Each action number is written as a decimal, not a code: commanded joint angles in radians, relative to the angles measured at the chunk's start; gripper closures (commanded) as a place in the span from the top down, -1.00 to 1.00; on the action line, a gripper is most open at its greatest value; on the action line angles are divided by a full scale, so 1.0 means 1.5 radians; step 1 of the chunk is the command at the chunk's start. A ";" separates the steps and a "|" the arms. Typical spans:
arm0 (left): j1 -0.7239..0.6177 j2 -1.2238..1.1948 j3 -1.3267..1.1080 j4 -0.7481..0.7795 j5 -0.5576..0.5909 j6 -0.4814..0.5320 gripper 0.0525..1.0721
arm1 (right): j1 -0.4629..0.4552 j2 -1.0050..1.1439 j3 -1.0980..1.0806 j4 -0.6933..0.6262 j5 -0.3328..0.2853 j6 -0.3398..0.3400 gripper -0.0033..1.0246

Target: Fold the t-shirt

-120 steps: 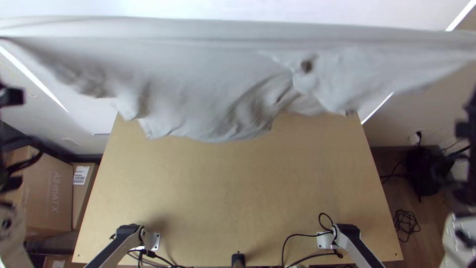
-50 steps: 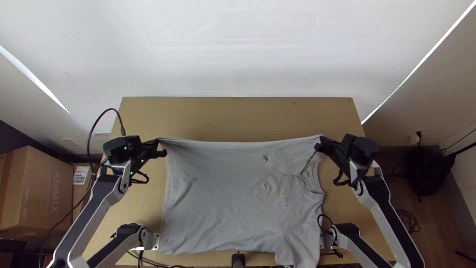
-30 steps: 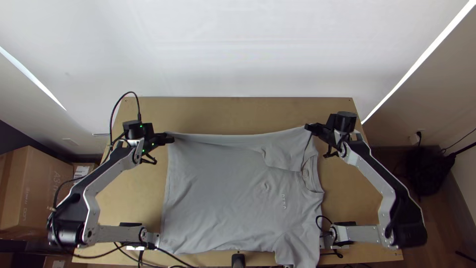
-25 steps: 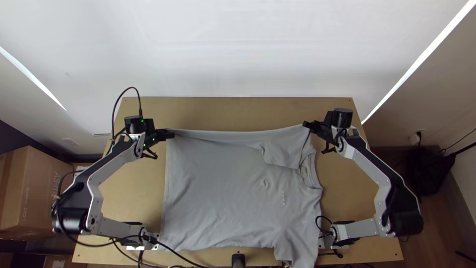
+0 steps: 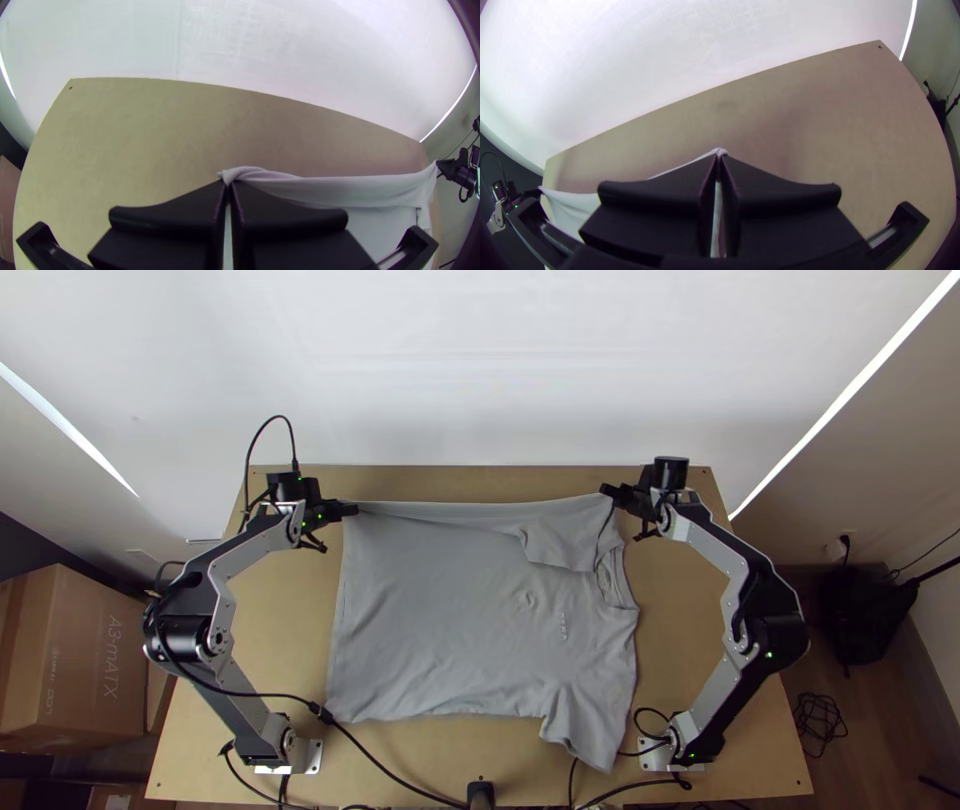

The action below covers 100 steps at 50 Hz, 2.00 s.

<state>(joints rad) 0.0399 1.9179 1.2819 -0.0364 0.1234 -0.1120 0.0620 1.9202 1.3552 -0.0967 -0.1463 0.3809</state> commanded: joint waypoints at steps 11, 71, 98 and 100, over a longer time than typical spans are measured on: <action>0.015 0.117 0.160 -0.038 -0.019 0.004 -0.95 | -0.014 0.131 0.189 -0.059 0.010 -0.007 -0.95; 0.014 -0.049 -0.008 -0.104 -0.018 -0.031 -0.95 | -0.007 0.006 0.126 -0.240 0.010 -0.027 -0.95; 0.007 -0.190 -0.205 0.016 -0.012 -0.042 -0.95 | 0.010 -0.103 -0.080 -0.161 0.010 -0.026 -0.95; 0.006 -0.207 -0.234 0.051 -0.013 -0.041 -0.93 | 0.011 -0.107 -0.089 -0.153 0.010 -0.026 -0.95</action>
<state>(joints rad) 0.0467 1.6909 1.0374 -0.0494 0.1123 -0.1577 0.0719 1.7962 1.2663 -0.3511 -0.1455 0.3504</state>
